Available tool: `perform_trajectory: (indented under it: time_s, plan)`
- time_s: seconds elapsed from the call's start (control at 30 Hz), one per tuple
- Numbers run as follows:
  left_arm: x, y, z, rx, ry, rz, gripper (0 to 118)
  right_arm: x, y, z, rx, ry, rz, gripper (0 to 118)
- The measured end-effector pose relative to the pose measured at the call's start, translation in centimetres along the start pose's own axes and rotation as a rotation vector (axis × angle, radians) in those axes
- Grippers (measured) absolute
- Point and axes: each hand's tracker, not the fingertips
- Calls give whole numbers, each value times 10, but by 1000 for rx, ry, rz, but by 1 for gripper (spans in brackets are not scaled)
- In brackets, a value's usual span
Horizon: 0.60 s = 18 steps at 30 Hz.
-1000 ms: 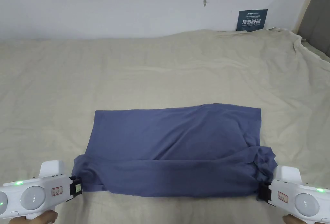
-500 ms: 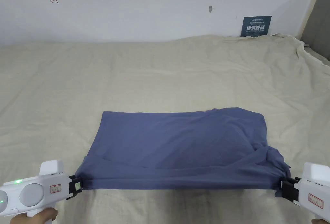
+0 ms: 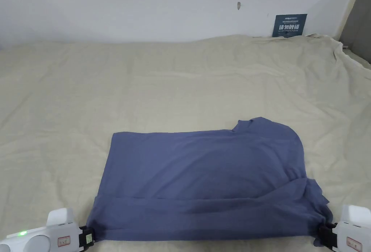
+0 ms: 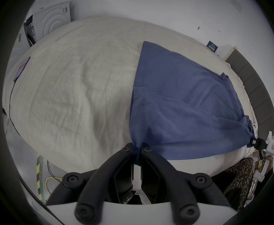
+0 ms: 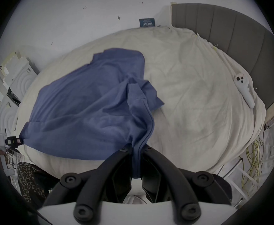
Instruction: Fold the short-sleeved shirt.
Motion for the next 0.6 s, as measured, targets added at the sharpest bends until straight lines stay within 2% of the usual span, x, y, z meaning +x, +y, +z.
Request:
perform_trajectory:
  time_s: [0.2,0.27,0.3,0.33,0.37,0.4,0.43,0.6]
  plan:
    - [5,-3,-13,-34,35,0,6,-5,-7,-8,-39,-24,-7,7]
    - [6,-3,-12,-39,37,10,25,-5,-6,-3,-32,-25,-9,18]
    - [8,-2,-11,-50,48,10,42,-5,-4,1,-28,-32,-7,32]
    - [12,-2,-7,-53,61,6,72,-6,-1,6,-23,-39,-6,54]
    - [14,-3,-4,-48,64,2,91,-5,1,11,-14,-46,-3,70]
    - [16,-2,1,-36,64,-8,106,-5,4,19,15,-45,-2,81]
    - [18,-1,8,-2,61,-26,117,-6,7,28,48,-43,-3,88]
    - [30,20,49,132,41,-57,118,-17,35,79,219,-2,16,90]
